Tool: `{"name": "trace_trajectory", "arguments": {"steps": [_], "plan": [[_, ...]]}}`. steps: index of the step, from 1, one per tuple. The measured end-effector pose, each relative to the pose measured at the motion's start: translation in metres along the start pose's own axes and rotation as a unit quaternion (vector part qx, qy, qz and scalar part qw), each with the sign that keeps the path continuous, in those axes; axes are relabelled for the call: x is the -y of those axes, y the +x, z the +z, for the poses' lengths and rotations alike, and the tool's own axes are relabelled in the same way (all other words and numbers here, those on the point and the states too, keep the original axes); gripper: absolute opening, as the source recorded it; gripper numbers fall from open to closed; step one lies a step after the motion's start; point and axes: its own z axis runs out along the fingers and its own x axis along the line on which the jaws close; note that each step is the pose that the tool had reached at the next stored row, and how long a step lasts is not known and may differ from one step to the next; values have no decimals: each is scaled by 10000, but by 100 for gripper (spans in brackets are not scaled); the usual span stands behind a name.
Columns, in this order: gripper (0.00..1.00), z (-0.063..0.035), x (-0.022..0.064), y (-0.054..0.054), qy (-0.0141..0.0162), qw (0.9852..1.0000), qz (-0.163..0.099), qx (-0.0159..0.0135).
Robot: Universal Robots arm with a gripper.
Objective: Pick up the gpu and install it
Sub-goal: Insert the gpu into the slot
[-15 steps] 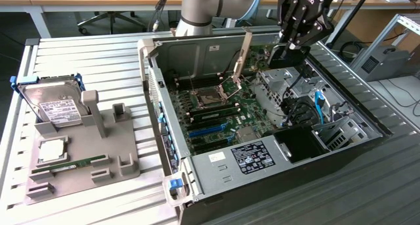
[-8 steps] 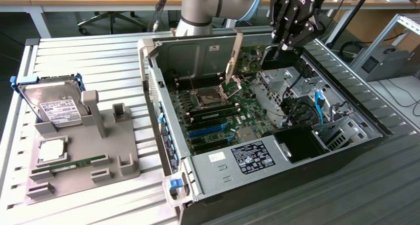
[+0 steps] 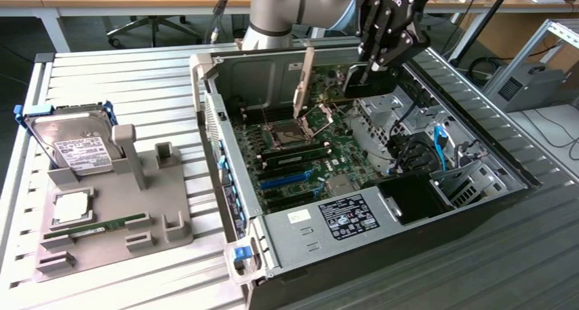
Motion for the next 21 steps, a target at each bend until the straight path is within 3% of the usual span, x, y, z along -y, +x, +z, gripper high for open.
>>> {"name": "trace_trajectory", "arguments": {"steps": [8,10,13,16,21], "plan": [[28,8,-192,5,0,10000,0,2],[28,11,-245,6,2,10000,-2,17],[28,11,-249,6,2,10000,-2,20],[28,12,-251,7,2,10000,-3,94],[28,36,-253,6,2,10000,-5,99]]}}
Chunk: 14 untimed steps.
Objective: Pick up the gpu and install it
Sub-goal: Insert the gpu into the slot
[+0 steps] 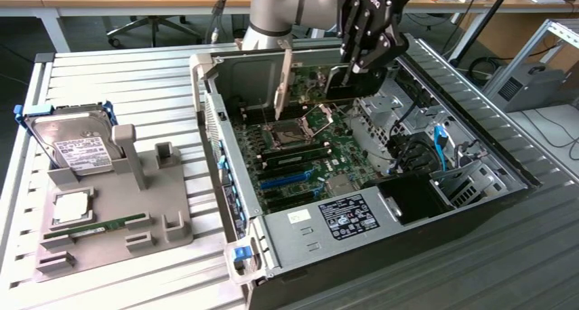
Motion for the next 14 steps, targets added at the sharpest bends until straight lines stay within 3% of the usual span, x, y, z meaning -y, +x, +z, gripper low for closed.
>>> {"name": "trace_trajectory", "arguments": {"steps": [14], "plan": [[28,218,-37,1,0,10000,1,0]]}}
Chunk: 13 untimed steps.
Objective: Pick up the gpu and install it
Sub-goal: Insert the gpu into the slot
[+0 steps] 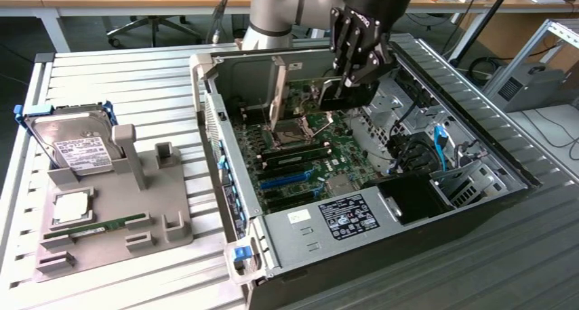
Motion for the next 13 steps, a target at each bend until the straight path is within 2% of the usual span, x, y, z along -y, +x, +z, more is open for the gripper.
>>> {"name": "trace_trajectory", "arguments": {"steps": [13], "plan": [[28,162,-20,0,0,10000,0,-1]]}}
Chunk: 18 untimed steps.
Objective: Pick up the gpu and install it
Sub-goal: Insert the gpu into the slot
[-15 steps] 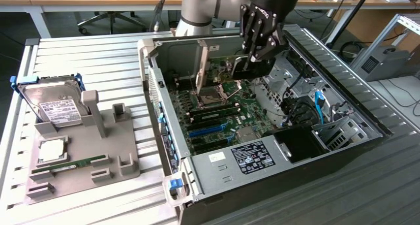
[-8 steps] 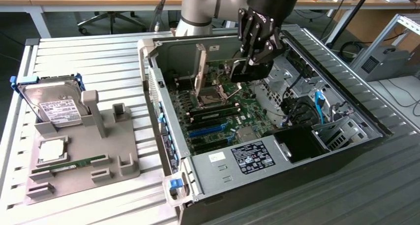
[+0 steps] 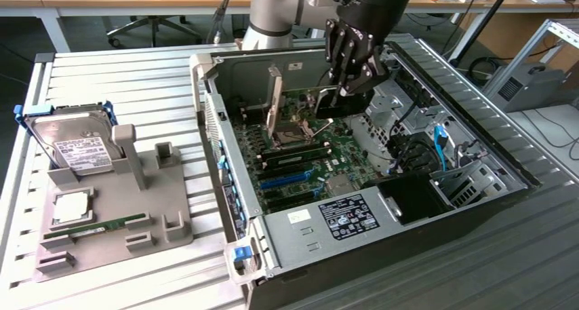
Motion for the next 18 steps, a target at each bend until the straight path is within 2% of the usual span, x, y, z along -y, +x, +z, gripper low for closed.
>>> {"name": "trace_trajectory", "arguments": {"steps": [4,7,15,17,18], "plan": [[28,5,0,0,1,10000,0,2],[28,95,2,0,1,10000,0,7],[28,231,3,1,0,10000,0,15],[28,237,-2,32,0,10000,-1,19],[28,273,-16,83,0,10000,-2,25]]}}
